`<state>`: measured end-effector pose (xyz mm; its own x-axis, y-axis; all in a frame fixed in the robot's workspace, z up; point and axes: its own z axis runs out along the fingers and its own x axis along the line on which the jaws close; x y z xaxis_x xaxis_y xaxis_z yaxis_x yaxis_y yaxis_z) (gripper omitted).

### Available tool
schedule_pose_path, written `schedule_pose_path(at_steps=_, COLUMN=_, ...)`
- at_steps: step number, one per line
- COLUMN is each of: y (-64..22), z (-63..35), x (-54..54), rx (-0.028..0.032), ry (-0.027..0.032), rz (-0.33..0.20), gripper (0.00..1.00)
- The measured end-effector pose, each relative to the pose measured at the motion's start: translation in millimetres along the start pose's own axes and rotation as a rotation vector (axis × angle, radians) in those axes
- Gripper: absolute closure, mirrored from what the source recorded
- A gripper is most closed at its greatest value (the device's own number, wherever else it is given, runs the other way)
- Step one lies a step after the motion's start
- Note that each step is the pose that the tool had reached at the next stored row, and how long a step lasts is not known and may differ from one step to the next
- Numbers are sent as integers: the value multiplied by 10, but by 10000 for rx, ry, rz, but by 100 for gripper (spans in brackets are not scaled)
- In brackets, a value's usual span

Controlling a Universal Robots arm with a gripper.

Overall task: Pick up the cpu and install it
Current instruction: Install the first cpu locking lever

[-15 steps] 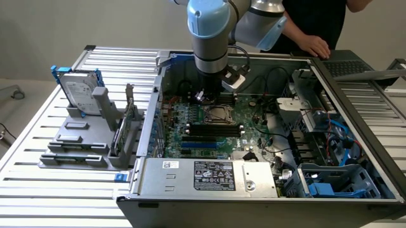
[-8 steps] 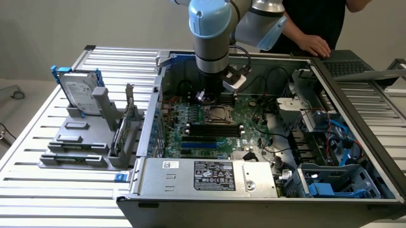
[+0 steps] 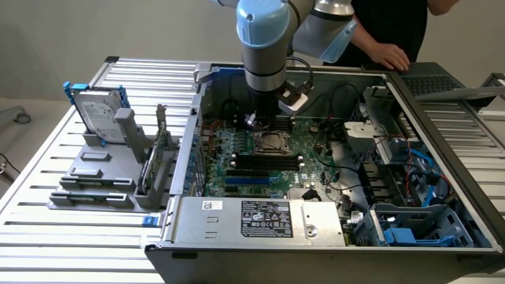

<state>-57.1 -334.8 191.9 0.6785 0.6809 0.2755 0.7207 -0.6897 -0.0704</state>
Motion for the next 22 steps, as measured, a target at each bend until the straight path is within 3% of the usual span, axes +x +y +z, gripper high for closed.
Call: schedule_pose_path(at_steps=22, y=49, z=13, x=45, rx=-22, ry=5, rz=76, gripper=89)
